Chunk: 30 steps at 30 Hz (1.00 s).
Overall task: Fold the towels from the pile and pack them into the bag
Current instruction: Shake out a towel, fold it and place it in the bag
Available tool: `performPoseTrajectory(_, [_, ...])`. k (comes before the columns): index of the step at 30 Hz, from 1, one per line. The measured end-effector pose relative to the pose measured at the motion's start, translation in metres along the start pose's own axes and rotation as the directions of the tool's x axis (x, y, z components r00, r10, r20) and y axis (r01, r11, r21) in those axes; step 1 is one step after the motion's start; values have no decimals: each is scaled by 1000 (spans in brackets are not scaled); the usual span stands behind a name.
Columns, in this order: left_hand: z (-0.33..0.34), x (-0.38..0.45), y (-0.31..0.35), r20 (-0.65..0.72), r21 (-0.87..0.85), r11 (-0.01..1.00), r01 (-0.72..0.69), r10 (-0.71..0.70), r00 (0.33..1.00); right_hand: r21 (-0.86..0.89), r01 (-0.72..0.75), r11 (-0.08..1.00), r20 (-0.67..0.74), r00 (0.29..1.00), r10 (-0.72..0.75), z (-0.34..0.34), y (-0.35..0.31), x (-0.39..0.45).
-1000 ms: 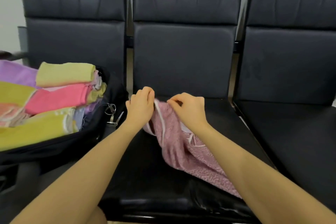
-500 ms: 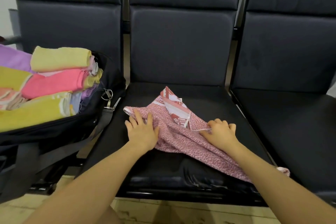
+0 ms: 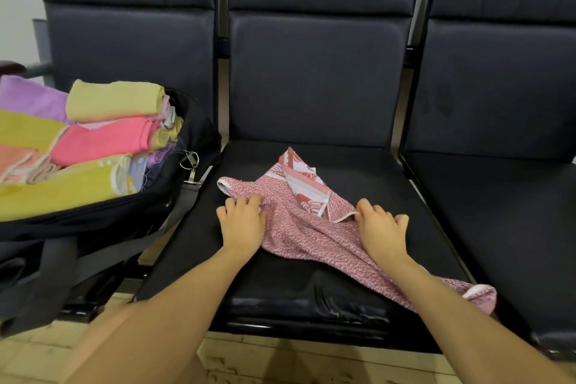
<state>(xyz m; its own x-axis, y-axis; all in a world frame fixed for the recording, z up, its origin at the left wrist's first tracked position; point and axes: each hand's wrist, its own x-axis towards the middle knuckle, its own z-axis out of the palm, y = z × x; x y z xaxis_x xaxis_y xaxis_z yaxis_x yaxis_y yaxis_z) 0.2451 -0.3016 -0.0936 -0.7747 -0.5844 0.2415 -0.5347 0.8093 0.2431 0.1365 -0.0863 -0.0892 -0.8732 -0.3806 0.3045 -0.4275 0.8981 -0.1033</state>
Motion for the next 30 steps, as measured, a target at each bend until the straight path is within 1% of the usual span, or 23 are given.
performPoseTrajectory(1, [0, 0, -1, -14, 5, 1000, -5, 5, 1000, 28, 5, 1000, -15, 1000, -5, 0, 0, 0])
performPoseTrajectory(3, [-2, -2, -1, -34, 25, 1000, -6, 7, 999, 149, 12, 989, -51, 999, -4, -1, 1, 1])
performPoseTrajectory(5, [-1, -6, -1, -48, 42, 999, -24, 26, 999, 318, 30, 948, -70, 998, -8, -4, 0, -1])
performPoseTrajectory(7, [-1, -8, 1, -40, 73, 997, 1, 2, 999, 441, 69, 895, -96, 995, -29, -8, -3, -4])
performPoseTrajectory(9, [-1, -8, 0, -37, 102, 994, 45, -41, 998, 499, 105, 860, -151, 988, -32, -11, -7, -6])
performPoseTrajectory(12, [2, -6, -1, -15, 109, 994, 1, 1, 1000, 518, 146, 843, -221, 975, -33, -16, -13, -2])
performPoseTrajectory(14, [0, -6, -2, -43, 6, 1000, -23, 23, 999, 508, 190, 840, -247, 967, -69, -19, -16, 0])
performPoseTrajectory(17, [-14, -6, -1, -166, -240, 968, -75, 35, 986, 537, 240, 809, -284, 954, -94, -25, -19, -4])
performPoseTrajectory(19, [-30, -7, 1, -218, -429, 896, -117, 23, 976, 588, 235, 774, -288, 955, -72, -32, -22, -5])
performPoseTrajectory(21, [-51, -7, 4, -251, -581, 801, -144, -8, 968, 685, 232, 690, -290, 957, -34, -47, -29, -4])
performPoseTrajectory(24, [-88, -7, 11, -320, -675, 714, -187, -54, 946, 765, 258, 590, -330, 944, 15, -77, -42, 1])
performPoseTrajectory(26, [-111, -6, 16, -373, -709, 663, -241, -62, 926, 807, 285, 517, -358, 932, 45, -99, -52, 5])
performPoseTrajectory(28, [-131, -2, 21, -426, -690, 658, -303, -30, 904, 849, 313, 426, -376, 924, 70, -120, -62, 10])
performPoseTrajectory(30, [-146, 4, 30, -461, -652, 673, -349, 13, 887, 853, 354, 383, -408, 910, 67, -141, -72, 16])
